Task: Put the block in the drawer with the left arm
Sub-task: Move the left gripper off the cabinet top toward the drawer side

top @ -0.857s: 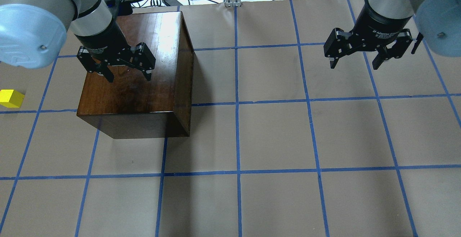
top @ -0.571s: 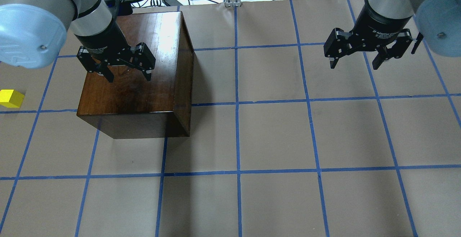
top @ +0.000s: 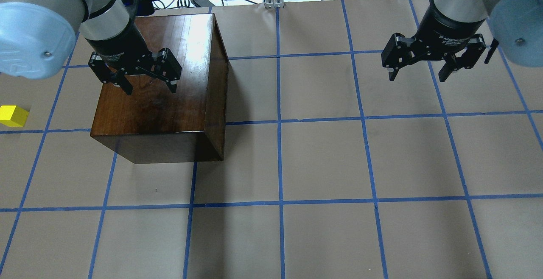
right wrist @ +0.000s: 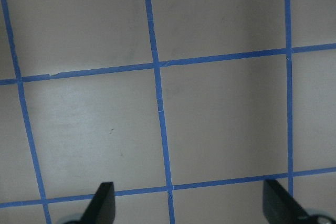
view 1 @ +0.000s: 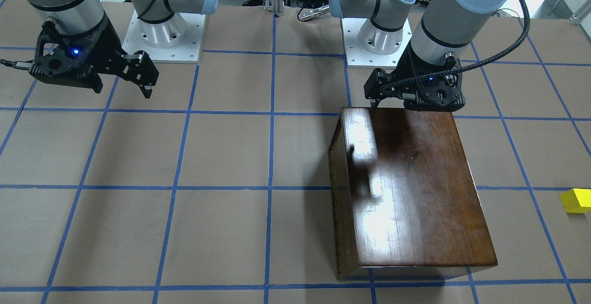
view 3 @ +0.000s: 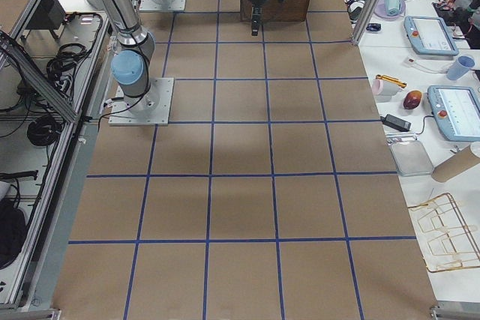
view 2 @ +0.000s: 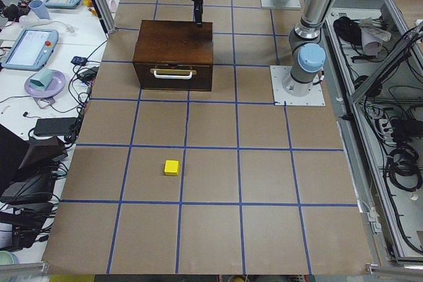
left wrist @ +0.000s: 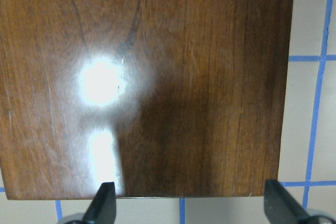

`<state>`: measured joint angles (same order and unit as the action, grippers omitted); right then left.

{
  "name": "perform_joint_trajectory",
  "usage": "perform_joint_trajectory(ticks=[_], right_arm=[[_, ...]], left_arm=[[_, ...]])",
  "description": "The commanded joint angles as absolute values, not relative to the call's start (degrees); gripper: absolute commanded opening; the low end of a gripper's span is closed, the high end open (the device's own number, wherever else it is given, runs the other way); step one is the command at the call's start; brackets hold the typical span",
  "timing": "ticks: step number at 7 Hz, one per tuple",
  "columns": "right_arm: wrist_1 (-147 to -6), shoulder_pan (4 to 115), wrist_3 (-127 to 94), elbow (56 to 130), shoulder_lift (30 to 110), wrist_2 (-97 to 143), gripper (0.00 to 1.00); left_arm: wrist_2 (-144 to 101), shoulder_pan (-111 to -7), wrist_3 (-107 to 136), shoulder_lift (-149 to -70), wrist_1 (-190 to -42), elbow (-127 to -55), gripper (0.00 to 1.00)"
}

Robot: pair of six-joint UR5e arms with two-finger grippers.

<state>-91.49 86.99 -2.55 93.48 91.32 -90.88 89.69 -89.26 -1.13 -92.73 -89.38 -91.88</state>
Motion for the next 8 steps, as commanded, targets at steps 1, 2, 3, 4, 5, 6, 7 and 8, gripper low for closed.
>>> perform_joint_trajectory(ticks=[1, 2, 3, 4, 5, 6, 7, 8], right_arm=[[-91.49, 87.01, -2.55, 93.52, 91.32, -90.88, 1.00], [-91.49, 87.01, -2.55, 93.43, 91.32, -90.88, 1.00], [-91.49, 87.01, -2.55, 93.43, 91.32, -90.88, 1.00], [-91.49, 86.92, -2.55, 93.43, 91.32, -90.88, 1.00], [-91.49, 87.01, -2.55, 93.43, 91.32, -90.88, 1.00], [-91.49, 87.01, -2.55, 93.43, 91.32, -90.88, 1.00], [-91.49, 87.01, -2.55, 93.43, 91.32, -90.88, 1.00], [-91.49, 87.01, -2.55, 93.43, 91.32, -90.88, 1.00]], left_arm=[[89.21, -89.30, -1.14, -92.72, -89.38, -92.02, 1.00], [89.38, -89.21, -1.14, -92.72, -89.38, -91.76, 1.00], [89.38, -89.21, -1.14, -92.72, -89.30, -91.76, 1.00], [89.38, -89.21, -0.45, -92.90, -88.60, -91.84, 1.00], [89.82, -88.86, -1.14, -93.07, -87.46, -91.85, 1.00], [89.82, -86.86, -1.14, -93.60, -87.45, -91.41, 1.00], [89.13, -82.31, -1.32, -93.69, -87.54, -90.62, 1.00], [88.86, -77.65, -6.02, -94.39, -88.06, -88.70, 1.00]])
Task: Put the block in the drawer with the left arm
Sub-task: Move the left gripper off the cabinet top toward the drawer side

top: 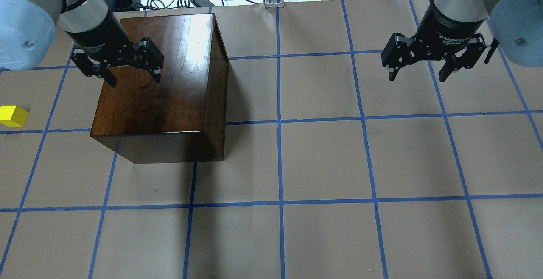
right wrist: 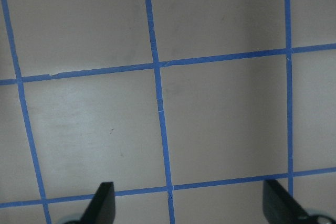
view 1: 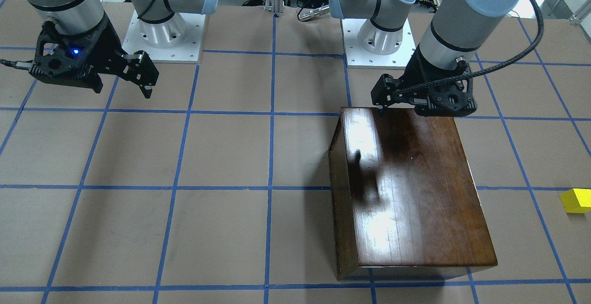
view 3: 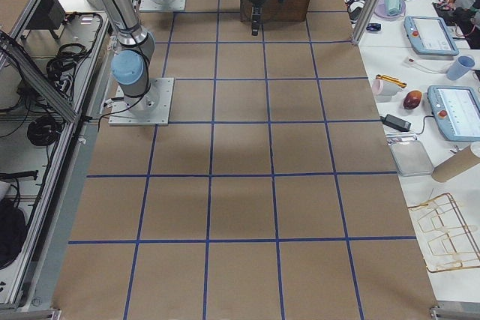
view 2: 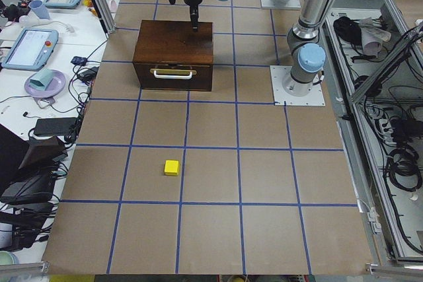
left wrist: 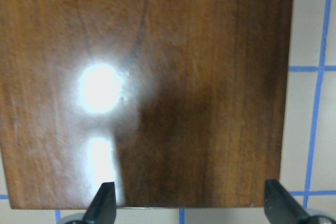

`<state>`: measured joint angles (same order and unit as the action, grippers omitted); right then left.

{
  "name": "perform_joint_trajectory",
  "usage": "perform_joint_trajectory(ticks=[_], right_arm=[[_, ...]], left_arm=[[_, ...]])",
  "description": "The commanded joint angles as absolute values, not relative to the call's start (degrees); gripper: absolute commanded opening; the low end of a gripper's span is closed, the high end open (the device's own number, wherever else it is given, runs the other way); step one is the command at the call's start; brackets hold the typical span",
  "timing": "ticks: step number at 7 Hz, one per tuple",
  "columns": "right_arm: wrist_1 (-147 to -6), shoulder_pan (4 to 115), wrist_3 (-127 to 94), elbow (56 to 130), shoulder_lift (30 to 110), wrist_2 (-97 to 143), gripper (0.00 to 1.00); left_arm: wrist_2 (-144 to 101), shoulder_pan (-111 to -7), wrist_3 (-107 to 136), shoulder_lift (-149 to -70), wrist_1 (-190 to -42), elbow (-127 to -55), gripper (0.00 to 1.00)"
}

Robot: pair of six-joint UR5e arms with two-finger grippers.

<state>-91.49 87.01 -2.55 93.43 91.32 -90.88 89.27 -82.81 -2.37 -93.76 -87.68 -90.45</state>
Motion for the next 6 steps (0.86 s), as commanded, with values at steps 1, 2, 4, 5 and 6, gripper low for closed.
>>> perform_joint_trajectory(ticks=[1, 2, 4, 5, 6], right_arm=[[-91.49, 86.92, -2.55, 93.43, 91.32, -90.88, 1.00], [-91.49, 87.01, -2.55, 93.43, 91.32, -90.88, 1.00], [-91.49, 87.01, -2.55, 93.43, 91.32, -90.97, 1.00], [-91.49, 87.01, -2.55, 93.43, 91.32, -90.88, 1.00], [-91.49, 87.01, -2.55, 93.51, 91.32, -90.88, 1.00]], left_arm=[[88.86, -74.13, -13.37, -95.44, -88.24, -86.77, 1.00], [88.77, -70.35, -18.67, -96.58, -88.16, -85.10, 1.00], [88.51, -62.70, -31.84, -100.52, -87.80, -81.84, 1.00], [85.46, -59.36, -36.69, -102.98, -87.54, -81.48, 1.00], [83.17, -56.80, -41.18, -105.79, -86.32, -81.21, 1.00]])
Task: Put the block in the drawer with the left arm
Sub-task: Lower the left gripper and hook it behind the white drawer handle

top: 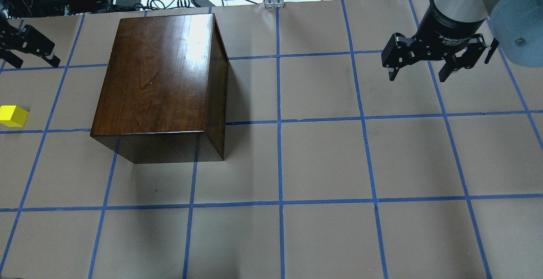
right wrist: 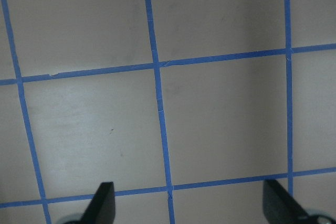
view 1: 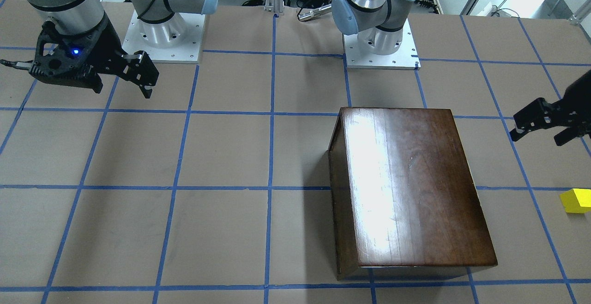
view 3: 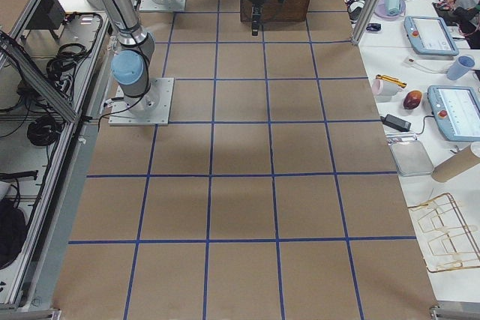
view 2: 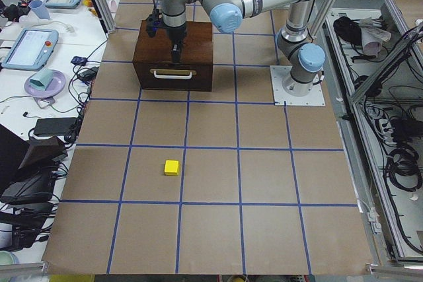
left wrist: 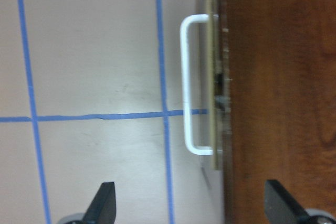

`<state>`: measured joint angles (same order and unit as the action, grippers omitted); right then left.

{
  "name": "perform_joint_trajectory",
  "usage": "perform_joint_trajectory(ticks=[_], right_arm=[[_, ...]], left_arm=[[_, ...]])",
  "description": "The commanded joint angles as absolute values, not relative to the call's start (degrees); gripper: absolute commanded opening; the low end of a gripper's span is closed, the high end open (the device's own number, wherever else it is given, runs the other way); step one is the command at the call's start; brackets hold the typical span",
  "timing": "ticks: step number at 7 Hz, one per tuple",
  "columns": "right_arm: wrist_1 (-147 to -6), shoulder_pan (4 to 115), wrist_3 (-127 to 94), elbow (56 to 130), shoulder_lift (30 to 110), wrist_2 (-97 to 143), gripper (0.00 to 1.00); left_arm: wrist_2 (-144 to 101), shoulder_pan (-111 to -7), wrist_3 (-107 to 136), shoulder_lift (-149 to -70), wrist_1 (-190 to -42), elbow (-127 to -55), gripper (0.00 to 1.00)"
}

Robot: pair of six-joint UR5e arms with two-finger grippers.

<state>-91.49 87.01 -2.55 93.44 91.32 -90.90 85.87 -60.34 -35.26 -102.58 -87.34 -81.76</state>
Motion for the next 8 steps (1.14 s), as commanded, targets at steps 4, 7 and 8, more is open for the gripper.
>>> perform_joint_trajectory(ticks=[4, 7, 8], right_arm=[[-91.49, 87.01, -2.55, 93.51, 91.32, -90.88, 1.00], [-91.49, 87.01, -2.55, 93.43, 91.32, -90.88, 1.00], [-91.49, 87.01, -2.55, 93.43, 91.32, -90.88, 1.00]], left_arm=[[73.14, -56.34, -44.92, -112.32, -84.11, -83.13, 1.00], [69.35, -58.09, -45.78, -114.16, -83.94, -84.11, 1.00], [69.26, -58.36, -45.79, -114.78, -82.63, -84.20, 1.00]])
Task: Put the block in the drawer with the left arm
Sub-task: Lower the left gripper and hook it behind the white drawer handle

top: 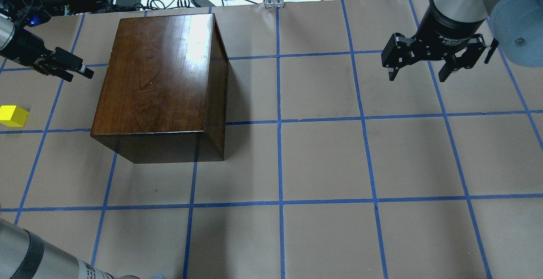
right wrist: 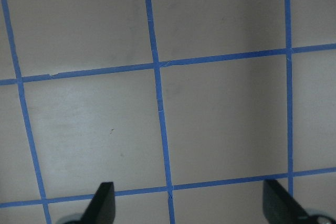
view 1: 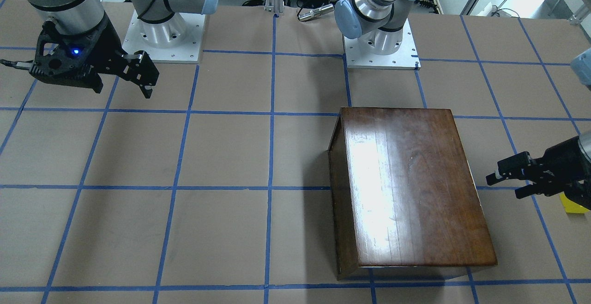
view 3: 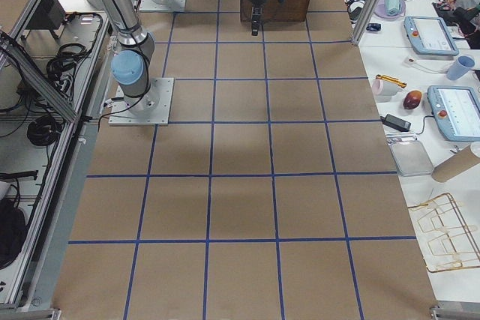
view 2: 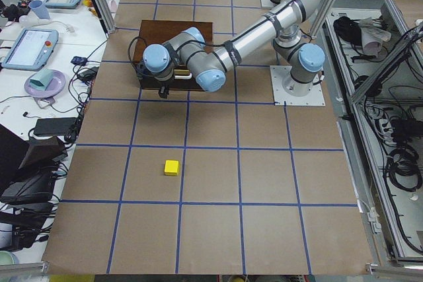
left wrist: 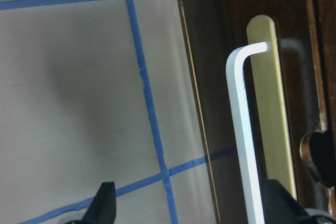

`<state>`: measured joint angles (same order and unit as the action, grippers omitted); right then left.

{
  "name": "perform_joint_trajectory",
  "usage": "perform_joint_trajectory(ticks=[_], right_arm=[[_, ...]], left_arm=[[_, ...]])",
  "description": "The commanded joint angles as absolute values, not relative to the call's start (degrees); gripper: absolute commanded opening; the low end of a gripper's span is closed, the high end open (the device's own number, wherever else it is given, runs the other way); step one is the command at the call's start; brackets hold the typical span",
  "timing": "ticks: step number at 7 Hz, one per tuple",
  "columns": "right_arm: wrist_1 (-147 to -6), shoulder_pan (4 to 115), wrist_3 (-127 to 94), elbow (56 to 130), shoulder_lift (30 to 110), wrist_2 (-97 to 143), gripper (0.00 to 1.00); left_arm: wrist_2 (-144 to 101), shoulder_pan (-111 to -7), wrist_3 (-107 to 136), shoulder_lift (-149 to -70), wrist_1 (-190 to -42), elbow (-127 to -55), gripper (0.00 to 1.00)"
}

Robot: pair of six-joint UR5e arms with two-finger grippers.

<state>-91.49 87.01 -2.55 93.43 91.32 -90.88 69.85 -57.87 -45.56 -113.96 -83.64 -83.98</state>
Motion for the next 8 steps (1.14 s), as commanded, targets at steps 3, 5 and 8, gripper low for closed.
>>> perform_joint_trajectory(ticks=[3, 5, 8], right_arm=[[-91.49, 87.01, -2.55, 93.51, 91.32, -90.88, 1.00], [-91.49, 87.01, -2.55, 93.43, 91.32, -90.88, 1.00], [-91.49, 87.01, -2.55, 93.43, 91.32, -90.88, 1.00]], left_arm=[[68.38, -58.62, -43.34, -116.10, -81.56, -84.20, 1.00], [68.38, -59.15, -40.61, -116.36, -81.65, -84.29, 1.00], [68.47, -59.85, -39.28, -116.80, -81.56, -84.46, 1.00]])
